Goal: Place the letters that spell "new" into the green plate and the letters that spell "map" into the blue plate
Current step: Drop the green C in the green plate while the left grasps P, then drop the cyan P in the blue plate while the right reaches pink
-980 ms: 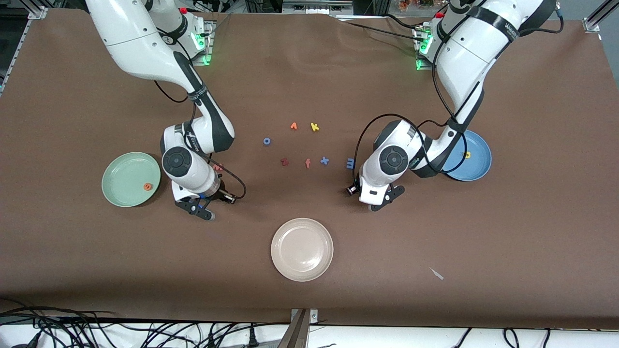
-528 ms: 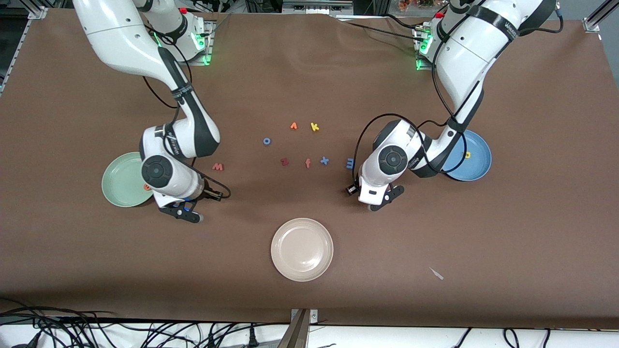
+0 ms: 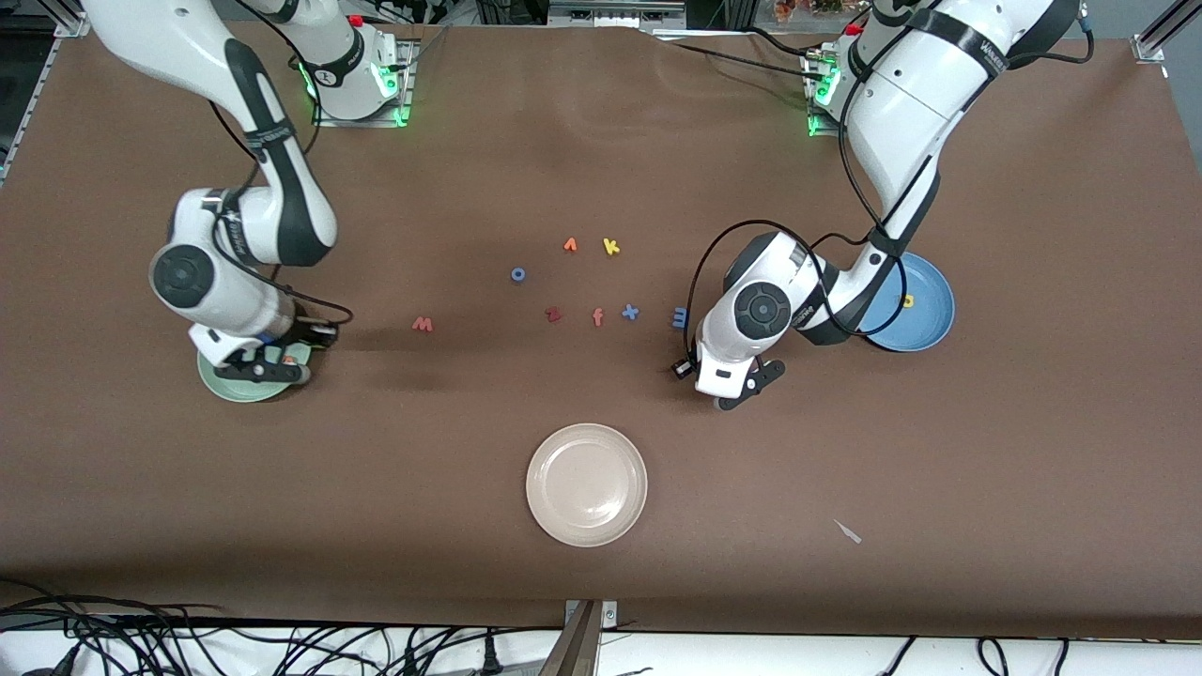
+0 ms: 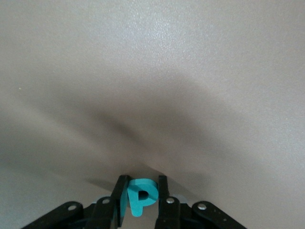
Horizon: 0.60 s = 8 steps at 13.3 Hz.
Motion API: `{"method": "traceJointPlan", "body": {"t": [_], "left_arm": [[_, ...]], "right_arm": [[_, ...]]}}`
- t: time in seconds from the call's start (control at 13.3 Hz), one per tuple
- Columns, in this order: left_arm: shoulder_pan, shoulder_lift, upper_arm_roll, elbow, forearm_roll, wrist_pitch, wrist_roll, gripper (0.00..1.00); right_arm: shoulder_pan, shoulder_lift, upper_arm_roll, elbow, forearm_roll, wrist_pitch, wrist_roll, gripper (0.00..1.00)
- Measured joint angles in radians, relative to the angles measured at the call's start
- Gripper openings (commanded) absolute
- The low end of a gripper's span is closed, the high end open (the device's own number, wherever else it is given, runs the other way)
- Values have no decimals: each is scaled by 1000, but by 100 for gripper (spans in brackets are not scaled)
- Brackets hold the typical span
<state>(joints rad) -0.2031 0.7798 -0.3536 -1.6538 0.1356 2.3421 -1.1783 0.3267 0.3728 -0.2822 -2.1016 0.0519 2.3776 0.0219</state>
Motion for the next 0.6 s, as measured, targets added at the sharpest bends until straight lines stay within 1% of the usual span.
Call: {"method": "traceJointPlan", "body": {"t": [0.08, 0.15, 0.23, 0.3, 0.45, 0.6], "left_arm": [[0, 0, 0, 1, 0, -1, 0, 20], [0, 0, 0, 4, 0, -8, 0, 15], [1, -1, 2, 10, 0, -28, 0, 15], [4, -7, 3, 21, 1, -58, 3, 15], [24, -51, 4, 43, 3, -161, 40, 15], [75, -122, 4, 49, 3, -294, 133, 15]], "right_arm": [[-2, -12, -39, -47, 0, 39, -74, 23], [-4, -16, -73, -79, 0, 69, -138, 41], [-8, -16, -95, -94, 0, 83, -189, 89], [-14, -16, -105, -100, 0, 87, -218, 100], [-17, -17, -105, -100, 0, 87, -236, 100], [-12, -23, -88, -93, 0, 75, -238, 100]]}}
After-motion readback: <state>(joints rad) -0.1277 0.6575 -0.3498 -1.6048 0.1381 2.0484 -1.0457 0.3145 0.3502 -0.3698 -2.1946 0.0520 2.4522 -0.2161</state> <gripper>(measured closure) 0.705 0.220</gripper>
